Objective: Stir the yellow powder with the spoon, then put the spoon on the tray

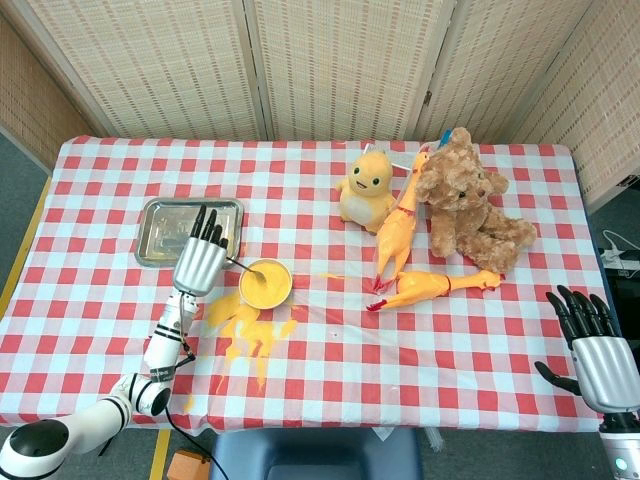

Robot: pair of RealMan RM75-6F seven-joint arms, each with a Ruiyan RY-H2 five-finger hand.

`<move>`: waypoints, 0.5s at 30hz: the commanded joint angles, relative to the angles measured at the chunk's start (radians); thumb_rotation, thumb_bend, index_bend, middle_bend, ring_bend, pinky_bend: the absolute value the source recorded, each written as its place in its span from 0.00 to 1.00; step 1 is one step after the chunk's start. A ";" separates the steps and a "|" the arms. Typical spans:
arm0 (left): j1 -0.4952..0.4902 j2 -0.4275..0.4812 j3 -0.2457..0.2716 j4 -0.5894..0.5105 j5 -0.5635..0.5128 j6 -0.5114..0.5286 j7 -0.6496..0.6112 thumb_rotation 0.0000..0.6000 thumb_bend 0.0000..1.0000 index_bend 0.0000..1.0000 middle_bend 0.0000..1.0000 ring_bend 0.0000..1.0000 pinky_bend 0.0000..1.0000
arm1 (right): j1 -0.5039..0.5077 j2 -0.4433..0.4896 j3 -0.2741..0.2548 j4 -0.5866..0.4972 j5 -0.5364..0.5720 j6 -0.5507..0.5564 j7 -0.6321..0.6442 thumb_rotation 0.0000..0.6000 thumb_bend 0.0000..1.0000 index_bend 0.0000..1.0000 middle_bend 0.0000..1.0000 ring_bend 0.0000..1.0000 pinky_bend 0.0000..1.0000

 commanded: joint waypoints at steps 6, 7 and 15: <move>0.007 0.014 0.008 -0.036 0.023 0.062 -0.031 1.00 0.82 0.84 0.31 0.08 0.00 | 0.001 -0.002 -0.002 -0.001 -0.004 -0.001 -0.004 1.00 0.07 0.00 0.00 0.00 0.00; 0.013 0.021 0.013 -0.051 0.028 0.072 -0.026 1.00 0.82 0.84 0.31 0.08 0.00 | 0.000 -0.002 -0.003 -0.001 -0.006 -0.001 -0.005 1.00 0.07 0.00 0.00 0.00 0.00; 0.073 0.071 0.058 -0.181 0.032 0.101 0.042 1.00 0.82 0.84 0.31 0.08 0.00 | 0.001 -0.005 -0.012 -0.005 -0.027 0.000 -0.009 1.00 0.07 0.00 0.00 0.00 0.00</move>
